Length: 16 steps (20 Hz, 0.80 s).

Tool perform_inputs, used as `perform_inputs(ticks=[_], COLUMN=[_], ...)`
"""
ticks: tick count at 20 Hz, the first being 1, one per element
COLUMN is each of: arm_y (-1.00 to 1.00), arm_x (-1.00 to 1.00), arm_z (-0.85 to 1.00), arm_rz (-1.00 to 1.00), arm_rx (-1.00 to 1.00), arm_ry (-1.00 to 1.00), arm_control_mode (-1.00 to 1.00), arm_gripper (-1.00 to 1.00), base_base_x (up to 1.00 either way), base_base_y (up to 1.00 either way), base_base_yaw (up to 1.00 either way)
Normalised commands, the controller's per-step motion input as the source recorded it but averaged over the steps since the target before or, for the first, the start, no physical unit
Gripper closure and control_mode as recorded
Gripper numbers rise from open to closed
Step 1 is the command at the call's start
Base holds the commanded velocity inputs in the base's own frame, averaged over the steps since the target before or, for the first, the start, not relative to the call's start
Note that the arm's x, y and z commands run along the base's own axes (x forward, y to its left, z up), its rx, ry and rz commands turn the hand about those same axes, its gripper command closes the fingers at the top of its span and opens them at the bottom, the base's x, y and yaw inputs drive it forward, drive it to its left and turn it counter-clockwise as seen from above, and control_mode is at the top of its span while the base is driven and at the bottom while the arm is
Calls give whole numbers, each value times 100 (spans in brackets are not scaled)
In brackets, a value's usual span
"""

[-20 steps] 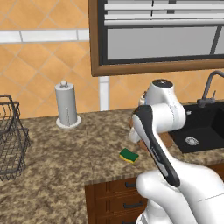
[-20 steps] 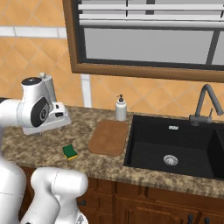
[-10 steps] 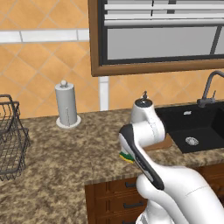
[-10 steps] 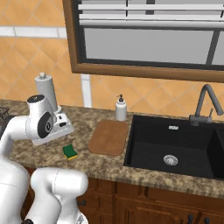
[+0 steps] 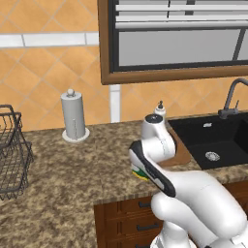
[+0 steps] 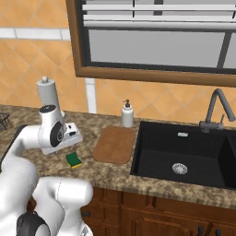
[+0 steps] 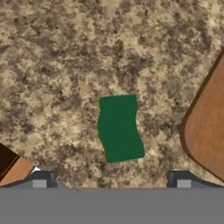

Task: Pick up the sponge from the counter and clean the cutting board by briefly scrubbing or pressing down on the cutting board. Once finished, release the sponge.

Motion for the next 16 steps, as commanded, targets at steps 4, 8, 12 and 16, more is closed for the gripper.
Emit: perform_inputs(ticks=[4, 8, 12, 16], arm_y=[16, 2, 0, 0], arm_x=[16, 7, 4, 0], arm_z=[-27, -21, -29, -24], arm_rz=[0, 0, 0, 0], arm_rx=[0, 0, 0, 0], arm_ry=[6, 6, 6, 4], arm_control_mode=[-100, -100, -100, -100], arm_gripper=[-100, -100, -100, -100], base_base_x=[0, 0, 0, 0], base_base_y=[0, 0, 0, 0], base_base_yaw=[0, 0, 0, 0])
